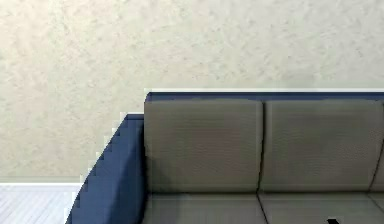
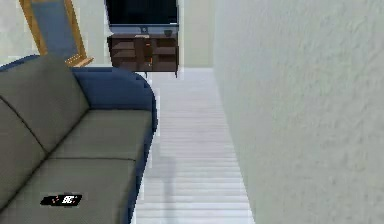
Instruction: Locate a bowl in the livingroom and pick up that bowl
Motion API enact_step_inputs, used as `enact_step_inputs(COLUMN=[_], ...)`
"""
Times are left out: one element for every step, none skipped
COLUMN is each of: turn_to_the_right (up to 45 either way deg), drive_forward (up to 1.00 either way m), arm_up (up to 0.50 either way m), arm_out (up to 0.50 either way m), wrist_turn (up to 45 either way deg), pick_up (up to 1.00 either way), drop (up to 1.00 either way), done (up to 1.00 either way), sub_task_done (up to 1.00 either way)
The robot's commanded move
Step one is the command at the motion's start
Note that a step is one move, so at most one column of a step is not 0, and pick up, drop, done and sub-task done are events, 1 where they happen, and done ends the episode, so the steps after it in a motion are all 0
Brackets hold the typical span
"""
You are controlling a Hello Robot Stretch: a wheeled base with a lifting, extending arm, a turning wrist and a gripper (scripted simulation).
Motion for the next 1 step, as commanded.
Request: enact_step_inputs(turn_to_the_right=[45.0], drive_forward=[0.00], arm_up=[0.00], arm_out=[0.00], wrist_turn=[0.0], pick_up=[0.00], drop=[0.00], done=[0.00], sub_task_done=[0.00])
